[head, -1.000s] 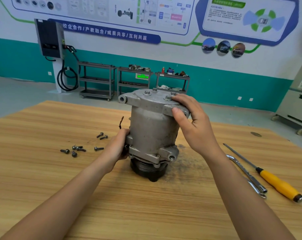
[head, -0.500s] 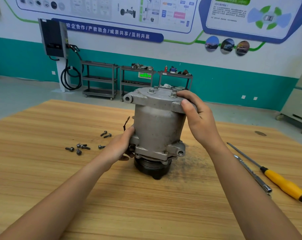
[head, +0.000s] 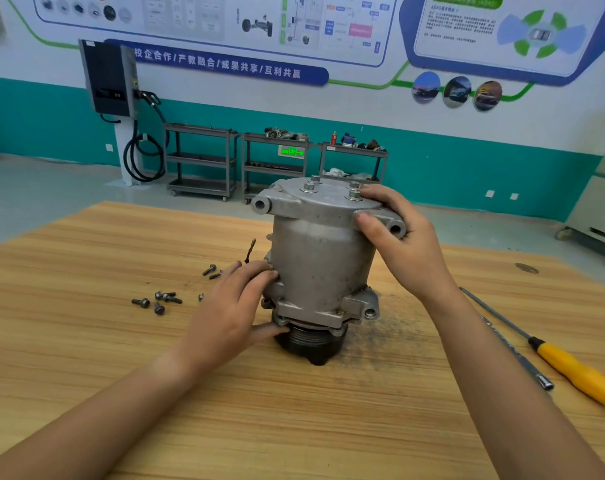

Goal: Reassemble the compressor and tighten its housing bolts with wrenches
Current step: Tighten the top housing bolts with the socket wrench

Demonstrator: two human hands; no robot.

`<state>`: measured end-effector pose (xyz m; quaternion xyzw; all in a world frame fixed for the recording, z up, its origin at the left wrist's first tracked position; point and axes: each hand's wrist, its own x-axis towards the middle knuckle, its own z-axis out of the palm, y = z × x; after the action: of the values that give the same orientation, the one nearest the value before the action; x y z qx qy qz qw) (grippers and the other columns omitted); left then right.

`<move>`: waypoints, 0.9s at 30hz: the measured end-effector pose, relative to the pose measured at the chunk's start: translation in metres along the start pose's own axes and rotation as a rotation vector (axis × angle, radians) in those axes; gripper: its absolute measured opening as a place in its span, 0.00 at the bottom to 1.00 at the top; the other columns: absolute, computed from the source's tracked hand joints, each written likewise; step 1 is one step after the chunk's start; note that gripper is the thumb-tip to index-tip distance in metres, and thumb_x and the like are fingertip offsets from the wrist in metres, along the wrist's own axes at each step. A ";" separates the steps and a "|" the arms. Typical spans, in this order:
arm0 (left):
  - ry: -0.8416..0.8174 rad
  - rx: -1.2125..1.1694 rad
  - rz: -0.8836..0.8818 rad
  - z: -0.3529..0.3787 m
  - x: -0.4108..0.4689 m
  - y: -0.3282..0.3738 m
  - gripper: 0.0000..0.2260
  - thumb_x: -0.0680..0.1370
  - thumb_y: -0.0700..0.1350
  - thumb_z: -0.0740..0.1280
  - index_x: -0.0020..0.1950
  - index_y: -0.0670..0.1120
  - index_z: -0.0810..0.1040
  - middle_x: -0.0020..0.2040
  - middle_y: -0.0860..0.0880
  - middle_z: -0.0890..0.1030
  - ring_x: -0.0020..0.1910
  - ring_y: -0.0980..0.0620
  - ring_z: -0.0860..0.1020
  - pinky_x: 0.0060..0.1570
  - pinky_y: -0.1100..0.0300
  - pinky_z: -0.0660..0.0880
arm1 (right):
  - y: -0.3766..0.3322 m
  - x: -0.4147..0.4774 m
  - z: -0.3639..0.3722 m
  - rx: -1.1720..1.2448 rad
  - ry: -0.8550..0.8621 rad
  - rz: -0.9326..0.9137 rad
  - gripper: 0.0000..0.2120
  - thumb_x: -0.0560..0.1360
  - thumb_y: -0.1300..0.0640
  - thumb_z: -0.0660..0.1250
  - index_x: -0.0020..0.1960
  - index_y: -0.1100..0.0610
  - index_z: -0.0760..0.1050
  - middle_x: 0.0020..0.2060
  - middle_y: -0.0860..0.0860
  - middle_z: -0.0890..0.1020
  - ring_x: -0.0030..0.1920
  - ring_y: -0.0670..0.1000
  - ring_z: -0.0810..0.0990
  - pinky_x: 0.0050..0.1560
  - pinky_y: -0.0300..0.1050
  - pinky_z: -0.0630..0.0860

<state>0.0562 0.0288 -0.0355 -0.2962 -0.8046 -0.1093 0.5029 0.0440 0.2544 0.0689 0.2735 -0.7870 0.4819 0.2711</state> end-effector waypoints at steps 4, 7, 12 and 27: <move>-0.017 0.012 0.037 -0.006 0.007 -0.006 0.24 0.73 0.57 0.65 0.52 0.35 0.76 0.48 0.37 0.80 0.46 0.44 0.80 0.44 0.56 0.79 | 0.003 0.005 0.000 -0.031 0.023 -0.011 0.13 0.71 0.45 0.64 0.54 0.43 0.73 0.53 0.37 0.75 0.53 0.34 0.72 0.56 0.31 0.69; -0.059 -0.017 -0.008 -0.011 0.014 -0.008 0.27 0.73 0.60 0.65 0.47 0.33 0.80 0.46 0.39 0.81 0.38 0.47 0.81 0.36 0.57 0.80 | 0.005 0.016 0.003 -0.049 0.043 -0.016 0.12 0.73 0.48 0.67 0.56 0.48 0.76 0.49 0.37 0.76 0.51 0.36 0.74 0.52 0.28 0.69; -0.122 -0.089 -0.079 -0.010 0.019 -0.015 0.29 0.68 0.60 0.68 0.50 0.33 0.79 0.47 0.40 0.81 0.39 0.48 0.81 0.34 0.56 0.80 | 0.010 0.038 0.015 0.022 0.051 -0.019 0.04 0.76 0.53 0.66 0.46 0.44 0.76 0.43 0.35 0.77 0.45 0.29 0.74 0.45 0.25 0.70; -0.072 -0.371 -0.413 0.006 0.019 -0.019 0.30 0.61 0.46 0.79 0.58 0.36 0.76 0.53 0.46 0.75 0.51 0.58 0.73 0.52 0.70 0.71 | 0.024 0.079 0.060 0.319 0.314 0.130 0.11 0.75 0.55 0.68 0.34 0.51 0.77 0.31 0.46 0.77 0.34 0.41 0.73 0.39 0.36 0.70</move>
<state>0.0344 0.0232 -0.0194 -0.2167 -0.8316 -0.3444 0.3781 -0.0378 0.1960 0.0862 0.1835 -0.6651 0.6532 0.3118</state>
